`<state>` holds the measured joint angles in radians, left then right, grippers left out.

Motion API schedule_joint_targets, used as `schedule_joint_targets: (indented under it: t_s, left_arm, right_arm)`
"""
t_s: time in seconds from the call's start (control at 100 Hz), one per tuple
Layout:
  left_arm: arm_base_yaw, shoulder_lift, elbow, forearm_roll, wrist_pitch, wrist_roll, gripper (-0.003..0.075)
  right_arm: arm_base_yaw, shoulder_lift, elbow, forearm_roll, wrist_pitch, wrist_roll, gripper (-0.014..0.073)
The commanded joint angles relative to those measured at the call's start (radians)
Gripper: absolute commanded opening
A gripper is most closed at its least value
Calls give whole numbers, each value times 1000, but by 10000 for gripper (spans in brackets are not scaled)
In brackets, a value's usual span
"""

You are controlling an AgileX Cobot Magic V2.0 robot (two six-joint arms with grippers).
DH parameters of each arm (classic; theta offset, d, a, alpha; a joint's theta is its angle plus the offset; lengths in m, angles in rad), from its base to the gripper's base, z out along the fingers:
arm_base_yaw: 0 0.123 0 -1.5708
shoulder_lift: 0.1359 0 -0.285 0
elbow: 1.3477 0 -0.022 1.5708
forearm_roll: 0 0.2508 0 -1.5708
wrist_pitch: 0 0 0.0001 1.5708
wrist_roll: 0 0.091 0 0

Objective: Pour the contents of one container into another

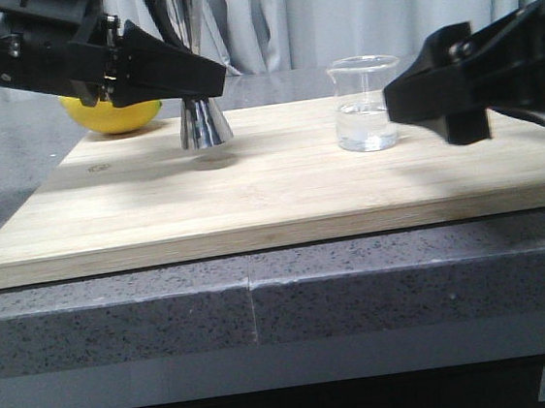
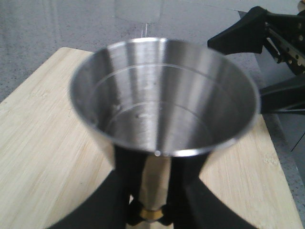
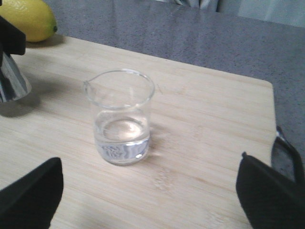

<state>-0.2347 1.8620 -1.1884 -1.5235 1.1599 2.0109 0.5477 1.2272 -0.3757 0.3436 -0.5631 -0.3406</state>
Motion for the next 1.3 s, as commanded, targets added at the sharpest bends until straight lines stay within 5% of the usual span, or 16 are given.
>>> schedule_joint_targets:
  t_s: [0.0, 1.05, 1.29]
  left_arm:
    - [-8, -54, -28, -66, 109, -13, -19]
    - [-33, -54, -28, -53, 109, -13, -19]
    - [-33, -54, -28, -53, 109, -13, -19]
  right_arm:
    - [14, 26, -23, -42, -150, 27, 666]
    - [20, 281, -164, -102, -298, 92, 665]
    - [20, 301, -164, -102, -321, 99, 537]
